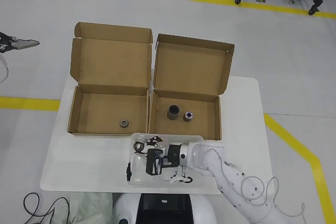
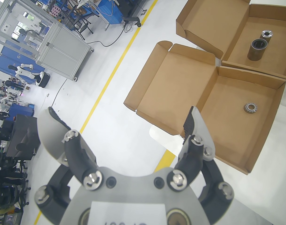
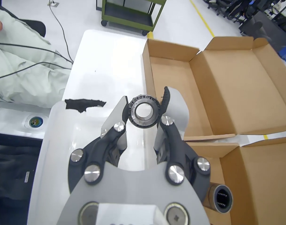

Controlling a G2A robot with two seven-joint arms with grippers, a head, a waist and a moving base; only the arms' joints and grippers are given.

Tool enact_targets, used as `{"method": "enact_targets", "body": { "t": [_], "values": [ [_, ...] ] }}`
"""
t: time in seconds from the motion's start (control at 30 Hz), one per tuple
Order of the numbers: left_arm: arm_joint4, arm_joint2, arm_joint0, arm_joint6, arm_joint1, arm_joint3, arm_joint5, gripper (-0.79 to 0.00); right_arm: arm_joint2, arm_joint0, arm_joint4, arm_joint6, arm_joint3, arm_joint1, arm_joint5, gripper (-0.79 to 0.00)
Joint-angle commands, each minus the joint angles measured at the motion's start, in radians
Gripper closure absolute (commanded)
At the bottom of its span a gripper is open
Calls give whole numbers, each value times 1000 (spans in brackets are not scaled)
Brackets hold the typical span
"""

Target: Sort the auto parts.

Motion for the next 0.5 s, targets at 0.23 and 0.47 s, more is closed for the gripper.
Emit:
{"method": "enact_targets", "body": {
  "t": [0.23, 0.47],
  "values": [
    [0, 0, 0, 0, 0, 0, 0, -785, -5, 60, 55, -6, -22, -13, 45, 0],
    [0, 0, 0, 0, 0, 0, 0, -785, -12, 126, 110, 28, -57, -27, 66, 0]
  ]
}}
